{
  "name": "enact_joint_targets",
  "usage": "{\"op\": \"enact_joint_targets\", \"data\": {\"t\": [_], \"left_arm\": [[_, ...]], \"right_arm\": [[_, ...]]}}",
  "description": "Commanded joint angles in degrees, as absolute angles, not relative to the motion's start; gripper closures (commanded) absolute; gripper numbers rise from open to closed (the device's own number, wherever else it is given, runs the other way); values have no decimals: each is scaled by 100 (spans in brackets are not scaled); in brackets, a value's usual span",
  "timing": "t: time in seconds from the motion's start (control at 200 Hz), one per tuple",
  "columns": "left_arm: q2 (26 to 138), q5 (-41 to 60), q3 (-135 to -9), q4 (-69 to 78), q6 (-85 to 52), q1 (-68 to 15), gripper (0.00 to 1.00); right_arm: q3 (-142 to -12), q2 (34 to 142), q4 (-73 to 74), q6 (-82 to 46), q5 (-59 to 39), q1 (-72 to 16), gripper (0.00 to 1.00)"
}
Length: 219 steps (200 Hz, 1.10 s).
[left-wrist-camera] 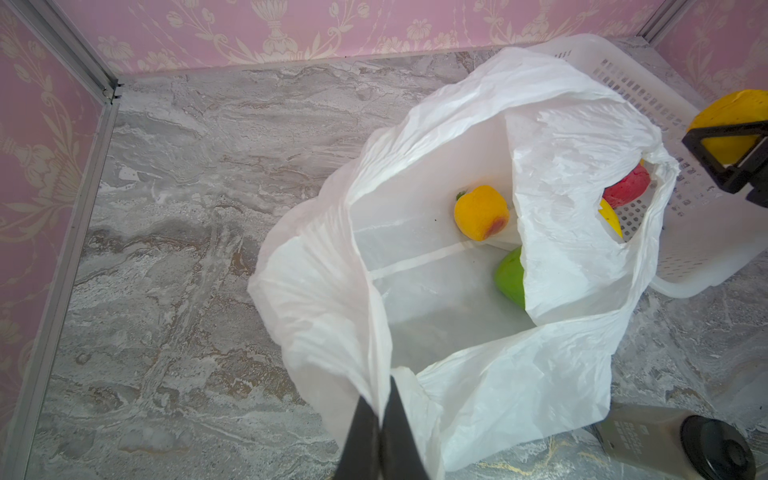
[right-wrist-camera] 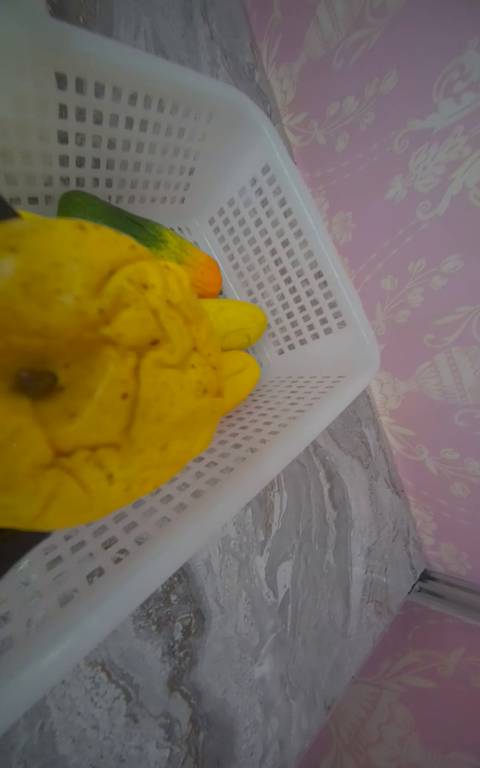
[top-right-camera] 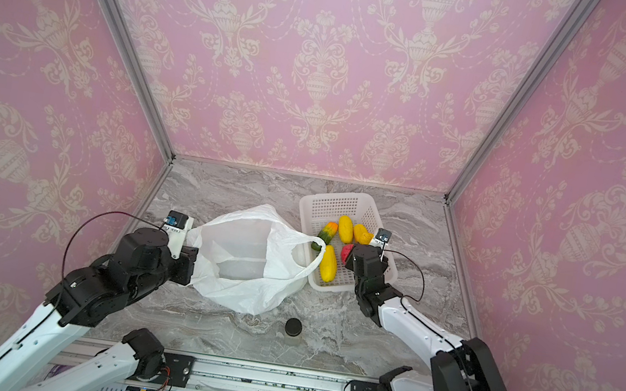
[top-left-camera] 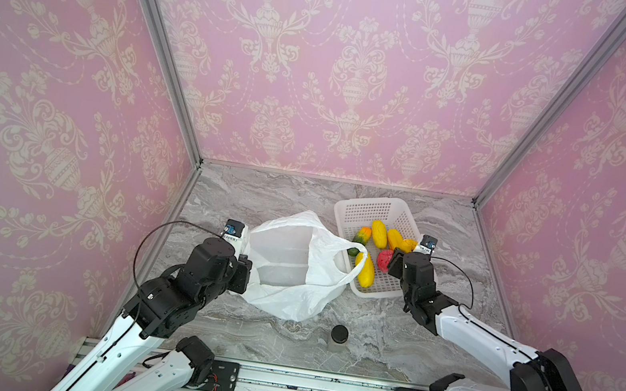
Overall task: Untie the knot of the plastic bag and take out the fruit
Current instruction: 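Carry the yellow round fruit over the white basket and release it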
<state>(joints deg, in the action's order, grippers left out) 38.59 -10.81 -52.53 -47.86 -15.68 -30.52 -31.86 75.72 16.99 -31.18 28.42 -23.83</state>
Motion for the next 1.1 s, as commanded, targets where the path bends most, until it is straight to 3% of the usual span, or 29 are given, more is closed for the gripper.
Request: {"op": "enact_joint_targets", "data": {"t": [0.0, 0.09, 0.37, 0.565, 0.821, 0.991, 1.091], "left_arm": [[3833, -1047, -5190, -4816, -1420, -3015, 100], [3832, -1071, -5187, -4816, -1432, -3014, 100], [3853, -1097, -5190, -4825, -1432, -3006, 100], [3819, -1072, -5194, -4825, -1421, -2962, 100], [3787, -1063, -5192, -4819, -1423, -2962, 100], [3757, -1084, -5202, -4832, -1432, -2962, 100], [3716, -1070, -5201, -4825, -1418, -2962, 100]], "right_arm": [[-3236, 8007, 1753, -3722, 2458, -2263, 56], [-3231, 8141, 1910, -3721, 2383, -2259, 40], [-2801, 7328, 2409, -3238, 2155, -2310, 15], [-2721, 6408, 1926, -2942, 2592, -2469, 0], [-2457, 5385, 1775, -2651, 2648, -2590, 0], [-2493, 4782, 2369, -1899, 1471, -3341, 24], [-3042, 5149, 2323, -1450, 1345, -4335, 28]]}}
